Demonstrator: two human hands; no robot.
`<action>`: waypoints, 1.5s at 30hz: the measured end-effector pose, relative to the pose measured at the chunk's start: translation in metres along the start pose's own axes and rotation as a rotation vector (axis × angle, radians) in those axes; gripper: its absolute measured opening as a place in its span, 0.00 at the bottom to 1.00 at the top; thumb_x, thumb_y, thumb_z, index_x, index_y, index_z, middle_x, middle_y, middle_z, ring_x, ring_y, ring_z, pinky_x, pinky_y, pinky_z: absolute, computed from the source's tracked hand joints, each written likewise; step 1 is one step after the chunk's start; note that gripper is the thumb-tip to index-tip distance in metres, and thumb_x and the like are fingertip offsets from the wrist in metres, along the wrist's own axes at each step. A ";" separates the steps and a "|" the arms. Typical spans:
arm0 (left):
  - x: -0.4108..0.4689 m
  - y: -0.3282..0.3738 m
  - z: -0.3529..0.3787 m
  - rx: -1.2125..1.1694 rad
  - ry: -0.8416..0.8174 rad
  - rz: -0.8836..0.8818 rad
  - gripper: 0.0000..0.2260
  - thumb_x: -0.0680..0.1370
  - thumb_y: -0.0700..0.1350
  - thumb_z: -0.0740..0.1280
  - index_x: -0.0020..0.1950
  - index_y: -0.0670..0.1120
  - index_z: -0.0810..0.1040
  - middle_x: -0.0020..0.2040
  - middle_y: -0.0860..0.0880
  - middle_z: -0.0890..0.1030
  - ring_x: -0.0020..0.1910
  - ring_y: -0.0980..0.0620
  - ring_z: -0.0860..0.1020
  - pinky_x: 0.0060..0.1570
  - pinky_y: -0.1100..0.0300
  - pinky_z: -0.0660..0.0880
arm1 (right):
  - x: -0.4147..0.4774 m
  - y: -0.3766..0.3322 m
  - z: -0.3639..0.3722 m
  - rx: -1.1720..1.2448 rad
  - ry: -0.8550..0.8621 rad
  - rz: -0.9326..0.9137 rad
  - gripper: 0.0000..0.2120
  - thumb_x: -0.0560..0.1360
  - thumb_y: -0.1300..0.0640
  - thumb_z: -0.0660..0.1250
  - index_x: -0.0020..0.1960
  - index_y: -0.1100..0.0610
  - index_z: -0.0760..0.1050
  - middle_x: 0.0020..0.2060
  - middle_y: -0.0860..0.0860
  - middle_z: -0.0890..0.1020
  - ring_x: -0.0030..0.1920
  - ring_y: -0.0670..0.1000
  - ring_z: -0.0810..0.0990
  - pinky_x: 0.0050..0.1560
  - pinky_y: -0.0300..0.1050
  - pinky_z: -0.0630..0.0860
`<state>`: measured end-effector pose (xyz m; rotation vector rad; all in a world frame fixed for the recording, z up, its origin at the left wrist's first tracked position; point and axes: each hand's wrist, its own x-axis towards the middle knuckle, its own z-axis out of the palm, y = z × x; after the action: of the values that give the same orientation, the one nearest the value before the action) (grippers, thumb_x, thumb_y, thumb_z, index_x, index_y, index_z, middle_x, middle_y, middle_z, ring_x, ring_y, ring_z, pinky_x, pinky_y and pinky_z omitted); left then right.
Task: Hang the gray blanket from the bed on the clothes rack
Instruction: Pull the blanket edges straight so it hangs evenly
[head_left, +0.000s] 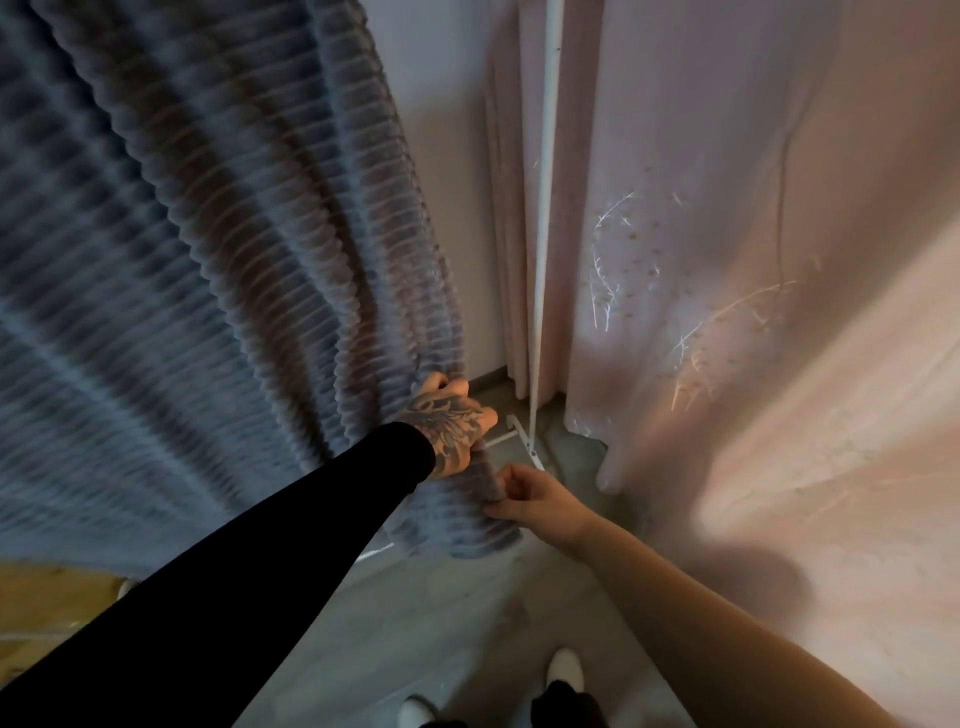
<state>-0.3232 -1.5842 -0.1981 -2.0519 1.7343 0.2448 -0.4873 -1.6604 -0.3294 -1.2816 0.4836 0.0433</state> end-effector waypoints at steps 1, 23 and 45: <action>0.000 -0.002 0.002 0.002 0.012 0.018 0.04 0.79 0.43 0.60 0.51 0.50 0.72 0.52 0.51 0.80 0.61 0.44 0.68 0.60 0.47 0.62 | 0.001 0.000 0.000 -0.032 0.005 -0.016 0.14 0.74 0.72 0.74 0.46 0.56 0.74 0.39 0.51 0.82 0.44 0.54 0.81 0.49 0.49 0.77; -0.043 -0.018 0.035 -0.309 0.458 -0.366 0.35 0.68 0.50 0.72 0.76 0.50 0.70 0.78 0.45 0.67 0.72 0.38 0.68 0.67 0.45 0.66 | 0.032 -0.009 0.026 -0.522 0.127 0.063 0.18 0.77 0.46 0.76 0.56 0.61 0.86 0.50 0.58 0.89 0.52 0.57 0.87 0.56 0.51 0.83; -0.066 -0.077 0.130 -1.492 0.445 -1.088 0.10 0.84 0.40 0.63 0.59 0.34 0.77 0.59 0.30 0.81 0.60 0.31 0.81 0.61 0.41 0.78 | 0.014 -0.056 0.011 0.222 0.278 0.072 0.20 0.69 0.52 0.83 0.56 0.62 0.87 0.53 0.62 0.88 0.54 0.60 0.89 0.57 0.54 0.84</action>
<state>-0.2432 -1.4593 -0.2698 -3.9099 0.0206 0.9234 -0.4542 -1.6698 -0.2817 -1.0561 0.7517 -0.1268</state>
